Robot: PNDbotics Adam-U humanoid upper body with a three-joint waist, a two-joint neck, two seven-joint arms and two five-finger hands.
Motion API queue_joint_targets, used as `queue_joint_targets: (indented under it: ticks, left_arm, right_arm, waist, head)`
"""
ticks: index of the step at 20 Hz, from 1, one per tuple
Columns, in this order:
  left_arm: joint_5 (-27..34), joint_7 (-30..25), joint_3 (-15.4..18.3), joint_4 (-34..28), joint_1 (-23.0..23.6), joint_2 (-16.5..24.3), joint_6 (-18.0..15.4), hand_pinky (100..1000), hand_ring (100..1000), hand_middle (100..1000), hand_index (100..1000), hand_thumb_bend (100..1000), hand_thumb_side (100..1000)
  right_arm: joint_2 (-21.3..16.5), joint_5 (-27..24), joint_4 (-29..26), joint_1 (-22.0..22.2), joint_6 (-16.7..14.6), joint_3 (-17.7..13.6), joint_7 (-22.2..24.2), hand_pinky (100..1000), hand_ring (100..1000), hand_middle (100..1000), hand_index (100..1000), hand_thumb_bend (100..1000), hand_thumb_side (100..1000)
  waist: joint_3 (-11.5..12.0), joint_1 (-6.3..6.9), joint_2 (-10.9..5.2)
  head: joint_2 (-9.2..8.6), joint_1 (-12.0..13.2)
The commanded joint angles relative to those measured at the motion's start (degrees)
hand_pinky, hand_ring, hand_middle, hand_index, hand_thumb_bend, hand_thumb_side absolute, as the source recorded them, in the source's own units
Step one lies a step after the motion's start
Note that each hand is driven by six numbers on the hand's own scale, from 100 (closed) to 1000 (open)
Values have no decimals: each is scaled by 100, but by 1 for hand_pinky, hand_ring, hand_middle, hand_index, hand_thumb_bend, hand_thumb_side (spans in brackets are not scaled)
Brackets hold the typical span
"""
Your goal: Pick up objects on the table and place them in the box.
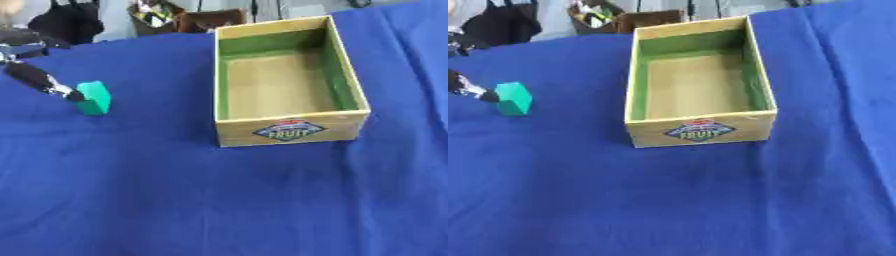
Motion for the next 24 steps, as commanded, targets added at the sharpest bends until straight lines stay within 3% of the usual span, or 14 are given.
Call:
queue_joint_targets:
  ticks: [1, 4, 6, 7, 15, 19, 24]
  left_arm:
    - [-71, -91, -22, -60, -123, 132, -151, 812, 864, 946, 1000, 685, 697]
    - [-97, -176, -43, -59, -141, 135, -194, 816, 866, 943, 1000, 655, 689]
    - [-228, -242, -72, -37, -147, 141, -186, 824, 875, 944, 1000, 578, 671]
    - [-333, -282, -88, -23, -144, 142, -181, 818, 895, 961, 1000, 479, 648]
    - [-565, -522, -87, 135, -175, 76, -111, 800, 876, 944, 1000, 422, 636]
    - [-661, -558, -61, 203, -191, 28, -48, 744, 838, 914, 999, 389, 625]
    - [-238, -515, -19, 293, -223, -59, -48, 679, 775, 820, 974, 388, 623]
  right_arm:
    - [-189, -24, -92, -67, -7, -7, 25, 732, 764, 736, 742, 100, 896]
    - [-194, -25, -92, -74, -6, 1, 34, 732, 764, 736, 742, 100, 895]
    - [-203, -27, -92, -91, -11, 6, 39, 732, 764, 736, 742, 100, 895]
    - [-209, -29, -92, -101, -14, 9, 40, 732, 765, 736, 742, 100, 895]
    - [-223, -39, -92, -135, -19, 19, 39, 734, 766, 736, 741, 100, 894]
    - [-223, -45, -92, -154, -18, 23, 29, 735, 767, 736, 741, 100, 893]
    - [-221, -46, -92, -144, 8, 13, -2, 736, 768, 737, 741, 100, 890]
  waist:
    - [-16, -3, -101]
    - [-43, 26, -64]
    - [-67, 45, -33]
    - [-81, 53, -15]
    - [-129, 104, 118]
    - [-158, 121, 187]
    - [-176, 126, 249]
  head:
    - [-71, 20]
    - [-75, 27]
    - [-77, 36]
    - [-77, 38]
    - [-94, 65]
    - [-122, 97]
    - [-128, 109]
